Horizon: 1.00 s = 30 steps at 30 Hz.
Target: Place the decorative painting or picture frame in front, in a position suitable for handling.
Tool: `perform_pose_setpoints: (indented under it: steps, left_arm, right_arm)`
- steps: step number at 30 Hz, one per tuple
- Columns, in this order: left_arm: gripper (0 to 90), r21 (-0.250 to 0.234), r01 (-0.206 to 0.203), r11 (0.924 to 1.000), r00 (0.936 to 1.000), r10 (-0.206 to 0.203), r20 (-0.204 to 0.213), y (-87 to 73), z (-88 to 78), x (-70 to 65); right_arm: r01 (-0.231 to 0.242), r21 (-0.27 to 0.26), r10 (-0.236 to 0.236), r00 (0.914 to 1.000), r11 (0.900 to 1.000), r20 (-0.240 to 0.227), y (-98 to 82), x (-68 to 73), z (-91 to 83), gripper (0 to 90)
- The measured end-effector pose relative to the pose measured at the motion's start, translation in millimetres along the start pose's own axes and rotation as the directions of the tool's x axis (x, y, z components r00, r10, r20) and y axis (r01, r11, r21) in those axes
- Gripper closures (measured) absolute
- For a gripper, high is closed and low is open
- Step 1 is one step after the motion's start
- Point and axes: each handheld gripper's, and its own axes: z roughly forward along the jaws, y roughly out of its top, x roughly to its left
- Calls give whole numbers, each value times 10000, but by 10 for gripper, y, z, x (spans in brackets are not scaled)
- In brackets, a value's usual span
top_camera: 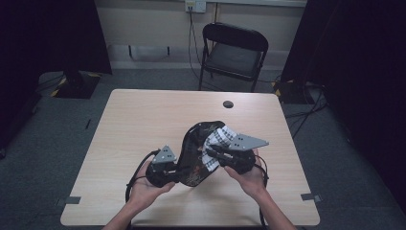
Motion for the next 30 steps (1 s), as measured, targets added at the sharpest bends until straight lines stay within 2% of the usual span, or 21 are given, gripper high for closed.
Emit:
perform_pose_setpoints:
  steps: [3,7,9,12,18,22,25,28,29,30]
  left_arm:
    - [774,-22,5,10000,10000,-5,-23,-2,0,1]
    - [774,-22,-42,10000,10000,42,-24,7,8,-4]
    - [774,-4,-50,10000,10000,50,-22,7,6,-2]
    - [773,-26,-50,10000,10000,50,-22,7,7,-4]
    - [772,-37,-34,10000,10000,34,10,6,8,-5]
    - [769,-12,-44,10000,10000,44,36,5,7,-3]
    - [767,4,-69,10000,10000,69,23,4,6,-4]
    - [766,0,-66,10000,10000,66,12,2,4,-6]
    - [766,0,-66,10000,10000,66,12,2,4,-6]
    - [766,0,-92,10000,10000,92,14,3,5,-7]
  right_arm:
    - [10,4,-10,10000,10000,-64,-4,14,13,794]
    - [-26,16,26,9999,10000,-115,-29,-35,5,794]
    - [-66,59,66,10000,10000,62,-48,-82,-6,794]
    - [-372,112,367,9986,9992,374,-107,-194,-34,794]
    - [-895,389,843,9892,9952,1200,-229,-393,-80,793]
    - [-848,535,769,9877,9950,1359,-214,-361,-64,792]
    - [-760,509,695,9905,9958,1185,-188,-313,-52,792]
    - [-356,431,327,9972,9984,667,-97,-155,-20,792]
    - [-356,431,327,9972,9984,667,-97,-155,-20,792]
    - [-95,309,82,9990,9995,433,-33,-59,-14,792]
